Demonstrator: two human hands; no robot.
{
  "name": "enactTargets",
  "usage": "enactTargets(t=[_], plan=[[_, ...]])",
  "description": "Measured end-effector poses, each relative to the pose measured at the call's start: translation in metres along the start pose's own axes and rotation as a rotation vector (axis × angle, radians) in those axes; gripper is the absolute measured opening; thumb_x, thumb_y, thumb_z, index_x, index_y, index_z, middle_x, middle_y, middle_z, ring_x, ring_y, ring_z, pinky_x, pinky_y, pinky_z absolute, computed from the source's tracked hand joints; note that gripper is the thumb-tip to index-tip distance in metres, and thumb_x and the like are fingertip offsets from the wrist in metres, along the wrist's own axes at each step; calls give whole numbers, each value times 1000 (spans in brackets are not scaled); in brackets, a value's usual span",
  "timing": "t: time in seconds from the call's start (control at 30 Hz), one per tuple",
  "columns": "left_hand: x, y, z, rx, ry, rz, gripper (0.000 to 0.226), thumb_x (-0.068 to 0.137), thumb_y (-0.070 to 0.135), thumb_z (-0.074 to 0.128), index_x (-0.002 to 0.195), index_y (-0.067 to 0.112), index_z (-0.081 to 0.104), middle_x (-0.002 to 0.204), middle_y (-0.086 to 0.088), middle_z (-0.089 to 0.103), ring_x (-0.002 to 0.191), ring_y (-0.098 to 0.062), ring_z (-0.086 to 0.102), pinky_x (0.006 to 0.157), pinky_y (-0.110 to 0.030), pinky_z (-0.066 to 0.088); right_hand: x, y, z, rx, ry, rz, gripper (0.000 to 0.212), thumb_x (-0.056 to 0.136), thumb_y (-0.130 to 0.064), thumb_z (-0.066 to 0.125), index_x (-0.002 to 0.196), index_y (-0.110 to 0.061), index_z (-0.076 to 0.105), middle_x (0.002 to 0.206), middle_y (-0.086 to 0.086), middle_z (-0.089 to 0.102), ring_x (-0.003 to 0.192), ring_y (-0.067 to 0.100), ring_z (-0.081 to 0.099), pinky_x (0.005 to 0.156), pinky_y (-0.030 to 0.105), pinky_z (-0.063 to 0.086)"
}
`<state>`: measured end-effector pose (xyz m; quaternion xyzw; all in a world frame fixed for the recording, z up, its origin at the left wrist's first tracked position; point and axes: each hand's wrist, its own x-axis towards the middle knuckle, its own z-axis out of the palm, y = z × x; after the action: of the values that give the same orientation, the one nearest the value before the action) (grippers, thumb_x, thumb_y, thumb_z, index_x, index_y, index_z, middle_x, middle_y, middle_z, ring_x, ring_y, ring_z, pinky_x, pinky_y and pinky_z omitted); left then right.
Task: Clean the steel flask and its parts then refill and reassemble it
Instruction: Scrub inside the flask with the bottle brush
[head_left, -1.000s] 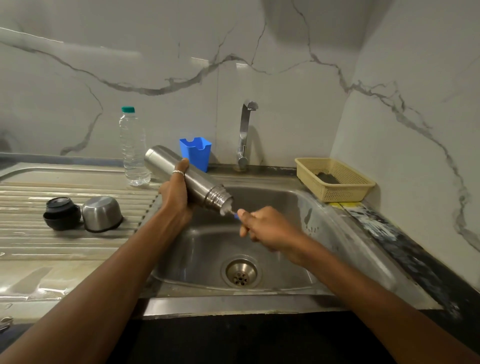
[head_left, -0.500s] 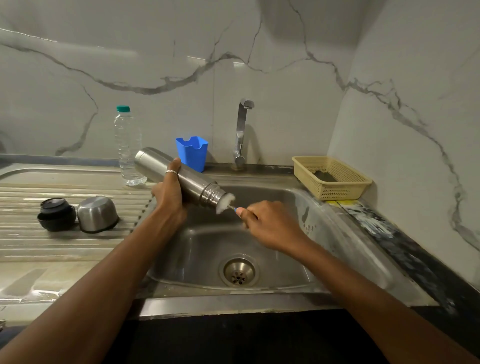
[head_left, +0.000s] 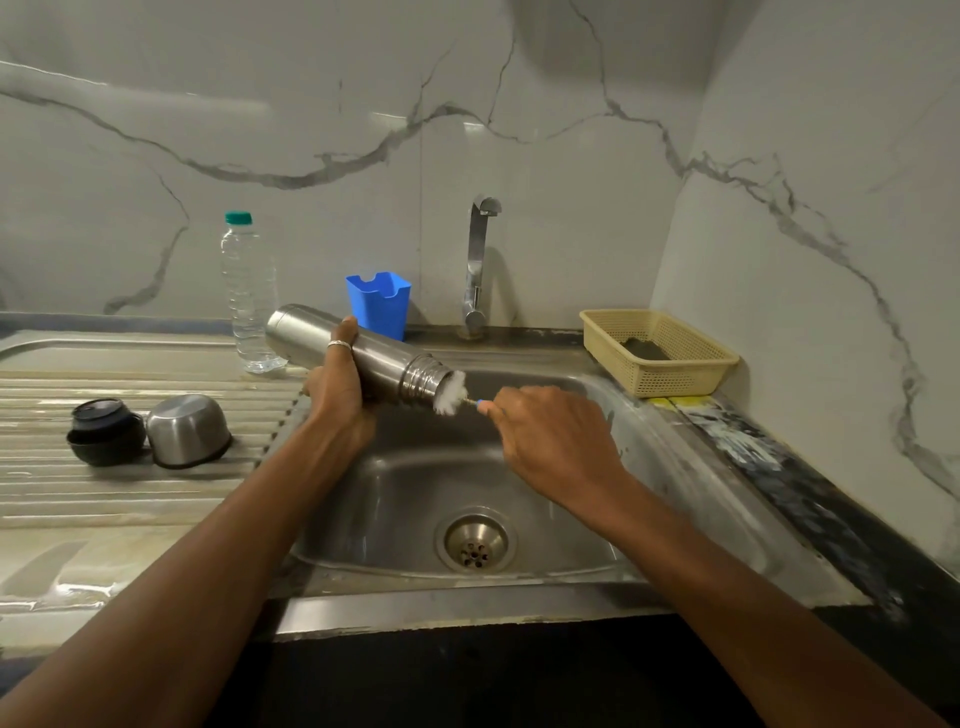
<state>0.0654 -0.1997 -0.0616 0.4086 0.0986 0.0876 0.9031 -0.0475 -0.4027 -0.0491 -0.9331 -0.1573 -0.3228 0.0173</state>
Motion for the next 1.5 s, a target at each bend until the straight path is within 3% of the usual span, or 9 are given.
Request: enactTargets(t=[0.1,0.2,0.33,0.5,0.73,0.93,1.1,1.27,1.5], plan=[[0,-1,0,28,5,11,56,87,34,76,130,5,57,106,-10,72,92,-25,73,74,-42,61,4,-7,-4,435,-346,288,47,107,-38,44,85,-10,74,76,4,71,79,25,68,75,36,52],[0,-1,0,33,15,13,59,86,36,77,131,4,56,107,-10,72,93,-25,74,76,-44,62,5,-5,-5,663,-383,397,40,105,-38,50,76,-18,69,74,0,73,79,14,68,79,31,50],[3,1,-3,2,42,4,64,83,37,79,132,4,54,114,-13,72,93,-26,75,79,-46,62,1,0,6,380,-197,160,24,94,-37,71,95,-18,57,84,-5,61,72,14,58,66,32,51],[3,2,-4,-57,36,9,69,81,36,81,134,3,53,119,-15,72,95,-27,76,80,-49,62,-1,4,0,54,56,-3,23,100,-39,61,89,-18,60,70,-7,52,55,13,50,47,26,36],[3,-2,-2,4,21,4,62,85,34,79,131,3,53,112,-13,72,97,-28,74,87,-52,60,4,3,-1,400,-300,239,51,107,-42,42,83,-11,74,76,6,73,75,24,67,76,40,53],[5,-1,-4,-2,22,-3,61,84,34,80,130,2,54,113,-15,72,96,-29,74,87,-52,60,1,6,1,420,-172,157,26,92,-38,72,91,-16,58,80,-5,59,72,15,56,66,37,52],[4,0,-3,-46,-19,-25,60,87,32,77,134,4,53,116,-15,72,97,-29,75,79,-48,61,1,6,-7,198,-94,143,26,100,-43,60,90,-19,61,77,-3,60,71,19,57,61,35,43],[2,0,-3,33,21,-41,64,85,38,78,134,9,50,115,-12,71,97,-28,73,83,-55,60,4,7,-2,465,-391,326,45,106,-37,47,85,-9,76,67,1,66,75,24,66,76,38,53],[2,2,-2,60,77,-46,65,84,43,78,133,10,49,112,-10,71,93,-27,74,77,-58,61,0,4,0,214,-210,51,23,100,-40,60,98,-17,55,86,-4,57,73,17,56,66,37,51]])
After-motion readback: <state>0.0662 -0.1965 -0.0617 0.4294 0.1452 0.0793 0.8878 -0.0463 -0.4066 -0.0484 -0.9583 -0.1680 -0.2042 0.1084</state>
